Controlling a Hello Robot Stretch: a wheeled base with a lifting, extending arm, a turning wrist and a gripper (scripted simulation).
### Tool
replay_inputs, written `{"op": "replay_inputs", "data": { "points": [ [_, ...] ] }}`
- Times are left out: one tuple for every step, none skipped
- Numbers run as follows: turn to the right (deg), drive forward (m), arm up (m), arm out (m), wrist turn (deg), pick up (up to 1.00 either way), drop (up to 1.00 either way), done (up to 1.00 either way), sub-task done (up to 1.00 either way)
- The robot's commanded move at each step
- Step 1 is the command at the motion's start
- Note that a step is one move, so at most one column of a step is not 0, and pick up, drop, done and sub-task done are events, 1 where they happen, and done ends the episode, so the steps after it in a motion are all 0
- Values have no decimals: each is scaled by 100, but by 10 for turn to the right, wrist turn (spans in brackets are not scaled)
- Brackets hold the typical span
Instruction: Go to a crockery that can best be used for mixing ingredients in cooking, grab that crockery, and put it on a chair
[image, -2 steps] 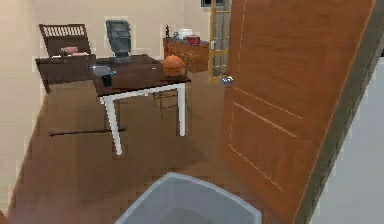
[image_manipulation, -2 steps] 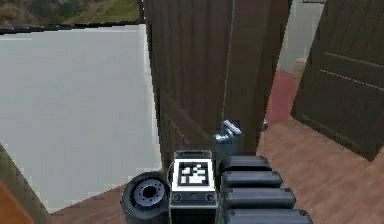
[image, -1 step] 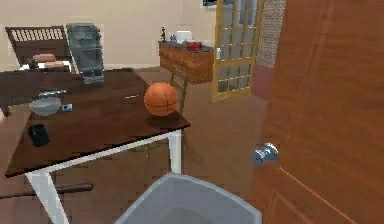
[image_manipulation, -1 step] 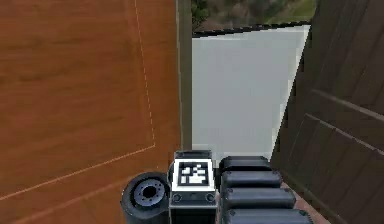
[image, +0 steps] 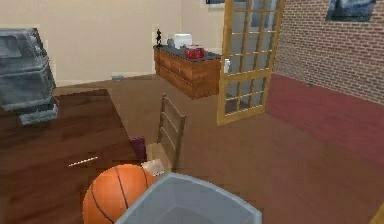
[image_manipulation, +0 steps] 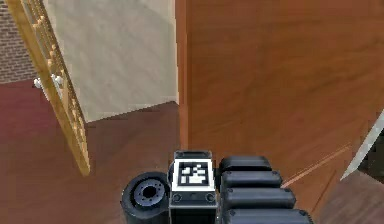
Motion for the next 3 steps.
{"op": "replay_inputs", "data": {
  "points": [
    [420,0,0,0,0,0,0,0,0],
    [0,20,0,0,0,0,0,0,0],
    [-450,0,0,0,0,0,0,0,0]
  ]
}}
